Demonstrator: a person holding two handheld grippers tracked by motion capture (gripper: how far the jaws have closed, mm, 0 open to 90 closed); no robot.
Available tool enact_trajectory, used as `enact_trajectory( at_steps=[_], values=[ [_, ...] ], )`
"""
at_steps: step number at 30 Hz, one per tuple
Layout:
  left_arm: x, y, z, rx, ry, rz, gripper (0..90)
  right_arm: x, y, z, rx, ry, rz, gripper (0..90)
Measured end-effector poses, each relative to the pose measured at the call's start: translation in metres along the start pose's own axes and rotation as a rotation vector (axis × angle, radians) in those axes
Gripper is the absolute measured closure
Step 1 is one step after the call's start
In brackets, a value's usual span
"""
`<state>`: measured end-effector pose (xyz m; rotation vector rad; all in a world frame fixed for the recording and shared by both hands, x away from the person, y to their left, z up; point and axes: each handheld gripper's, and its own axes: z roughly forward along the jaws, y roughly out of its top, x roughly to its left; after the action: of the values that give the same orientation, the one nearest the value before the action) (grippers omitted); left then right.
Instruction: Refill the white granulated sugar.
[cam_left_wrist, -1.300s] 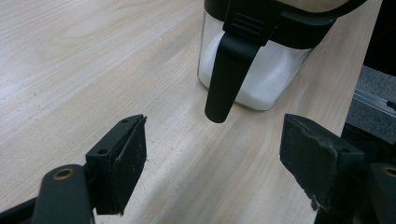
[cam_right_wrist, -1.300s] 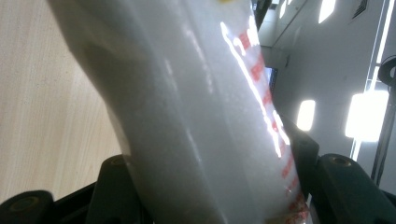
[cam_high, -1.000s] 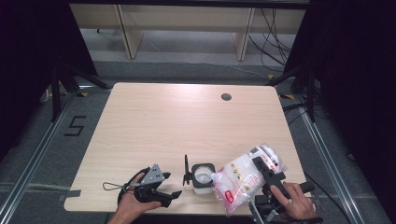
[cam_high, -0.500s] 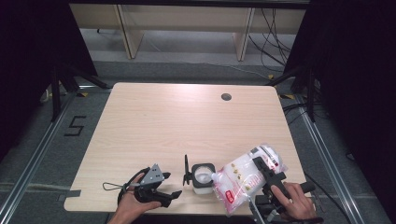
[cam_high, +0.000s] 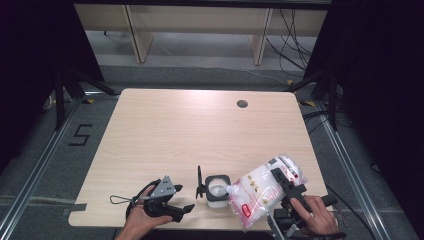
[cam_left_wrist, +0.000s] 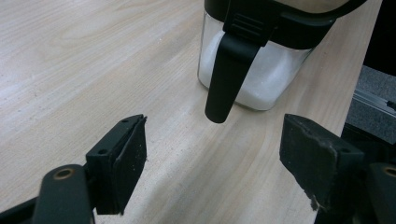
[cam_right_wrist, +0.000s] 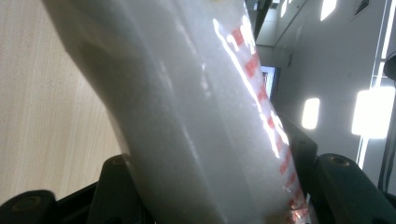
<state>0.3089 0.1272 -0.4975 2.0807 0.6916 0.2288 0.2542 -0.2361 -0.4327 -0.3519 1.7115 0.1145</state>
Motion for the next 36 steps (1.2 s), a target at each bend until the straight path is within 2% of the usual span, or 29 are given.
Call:
enact_trajectory(
  at_steps=[3,4,5,7,10,11,12,16,17,18,19,20,23,24,25,26,27,29,30,31,32,34,35,36],
  values=[
    [0.0001,0.0000,0.0001,-0.001,-0.004,0.001,22.6,0.0002,-0.0001,0.0003,-0.002,0.001,0.003,48.1],
    [-0.0017,-0.0005,0.0004,0.001,-0.006,-0.032,22.6,0.0004,-0.0003,0.0006,-0.006,0.001,0.006,48.1],
    [-0.0012,-0.0002,0.0001,0.008,-0.011,-0.029,22.6,0.0006,-0.0005,0.0010,-0.012,-0.002,0.006,48.1],
    [-0.0013,-0.0006,0.0003,0.004,0.006,-0.023,22.7,0.0009,-0.0006,0.0010,-0.012,-0.003,0.008,48.1],
    [-0.0021,-0.0008,0.0007,-0.003,-0.001,-0.031,23.7,0.0012,-0.0012,0.0017,-0.021,-0.015,0.005,48.2],
    [-0.0022,-0.0008,0.0007,-0.004,-0.001,-0.031,23.7,0.0031,-0.0016,0.0014,-0.011,-0.003,0.031,48.3],
    [-0.0024,-0.0008,0.0007,-0.003,0.000,-0.031,23.7,0.0018,-0.0014,0.0009,-0.008,-0.005,0.016,48.3],
    [-0.0019,-0.0008,0.0008,-0.004,-0.002,-0.031,23.7,0.0032,-0.0015,0.0011,-0.013,-0.006,0.034,48.4],
    [-0.0022,-0.0007,0.0005,-0.001,0.004,-0.031,23.7,0.0009,-0.0011,0.0013,-0.026,-0.020,0.005,48.4],
    [-0.0012,-0.0006,0.0001,0.007,0.006,-0.020,23.6,0.0011,-0.0008,0.0012,-0.025,-0.021,0.006,48.5],
    [-0.0008,-0.0004,0.0007,-0.006,-0.002,-0.010,23.6,0.0011,-0.0005,0.0015,-0.027,-0.016,0.006,48.4],
    [-0.0022,-0.0007,0.0005,0.000,0.003,-0.032,23.6,0.0009,-0.0003,0.0011,-0.024,-0.012,0.005,48.5],
    [-0.0019,-0.0008,0.0008,-0.004,-0.002,-0.031,23.6,0.0009,-0.0006,0.0012,-0.025,-0.020,0.008,48.5],
    [0.0004,0.0000,-0.0001,0.002,-0.010,0.002,23.6,0.0007,-0.0007,0.0011,-0.025,-0.022,0.008,48.5],
    [0.0002,-0.0001,0.0001,-0.001,-0.007,0.001,23.6,0.0022,-0.0010,0.0007,-0.013,-0.009,0.032,48.5],
    [0.0003,0.0000,0.0000,-0.001,-0.006,0.002,23.6,0.0022,-0.0011,0.0008,-0.013,-0.009,0.035,48.6],
    [0.0003,0.0000,0.0000,-0.001,-0.007,0.002,23.6,0.0005,-0.0012,0.0014,-0.025,-0.014,0.017,48.6],
    [0.0000,0.0000,0.0000,-0.001,-0.007,0.002,23.6,0.0015,-0.0012,0.0008,-0.016,-0.002,0.035,48.5],
    [-0.0013,-0.0003,0.0000,0.005,-0.011,-0.029,23.6,0.0017,-0.0011,0.0009,-0.015,-0.002,0.036,48.6],
    [-0.0010,-0.0002,-0.0001,0.006,-0.012,-0.024,23.6,0.0019,-0.0012,0.0013,-0.018,0.000,0.037,48.6],
    [0.0002,0.0001,-0.0002,0.001,-0.008,0.003,23.5,0.0018,-0.0013,0.0015,-0.020,-0.003,0.035,48.6],
    [0.0003,0.0000,-0.0003,0.000,-0.007,0.003,23.6,0.0021,-0.0020,0.0027,-0.031,-0.006,0.035,48.6],
    [0.0003,0.0001,-0.0003,0.000,-0.007,0.004,23.6,0.0042,-0.0024,0.0024,-0.019,0.007,0.064,48.6],
    [0.0002,0.0000,-0.0002,-0.001,-0.006,0.004,23.6,0.0036,-0.0027,0.0026,-0.022,0.004,0.056,48.6]
  ],
)
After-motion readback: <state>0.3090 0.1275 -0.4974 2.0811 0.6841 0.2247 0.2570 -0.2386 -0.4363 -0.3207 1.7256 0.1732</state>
